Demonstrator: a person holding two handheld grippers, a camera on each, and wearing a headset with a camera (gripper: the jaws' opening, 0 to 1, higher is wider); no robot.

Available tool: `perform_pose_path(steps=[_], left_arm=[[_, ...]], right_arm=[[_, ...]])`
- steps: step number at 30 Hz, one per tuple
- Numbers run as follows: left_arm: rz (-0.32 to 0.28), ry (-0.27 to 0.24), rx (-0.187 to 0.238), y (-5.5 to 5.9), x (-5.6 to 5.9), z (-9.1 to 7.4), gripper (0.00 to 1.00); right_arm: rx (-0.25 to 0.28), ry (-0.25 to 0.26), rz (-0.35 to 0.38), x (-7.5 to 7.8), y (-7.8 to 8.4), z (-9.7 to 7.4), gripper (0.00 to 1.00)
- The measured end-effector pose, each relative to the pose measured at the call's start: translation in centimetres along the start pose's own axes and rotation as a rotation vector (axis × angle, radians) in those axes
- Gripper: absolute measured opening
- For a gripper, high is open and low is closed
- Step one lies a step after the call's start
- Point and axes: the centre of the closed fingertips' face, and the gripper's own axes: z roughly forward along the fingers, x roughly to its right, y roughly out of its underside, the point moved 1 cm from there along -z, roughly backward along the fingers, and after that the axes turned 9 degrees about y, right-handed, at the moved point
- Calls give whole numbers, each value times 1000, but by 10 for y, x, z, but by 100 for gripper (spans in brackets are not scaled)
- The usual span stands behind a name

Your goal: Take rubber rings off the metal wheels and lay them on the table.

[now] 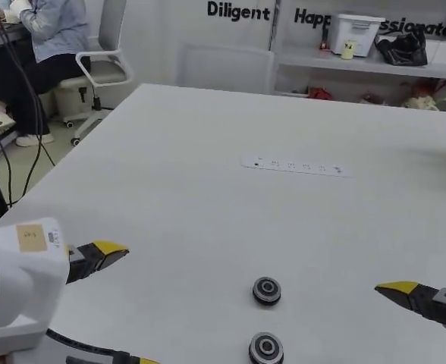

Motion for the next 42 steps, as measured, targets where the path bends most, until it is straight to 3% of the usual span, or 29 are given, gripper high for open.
perform_pose_path(steps=[19, 31, 42], left_arm=[[-2, 21, -4, -6, -8, 9, 99], [15, 42, -38, -2, -12, 9, 99], [25, 53, -17, -7, -13, 18, 98]], right_arm=[[2, 11, 10, 5, 2, 1, 97], [12, 6, 9, 3, -6, 7, 97], [14, -5, -2, 0, -8, 11, 96]])
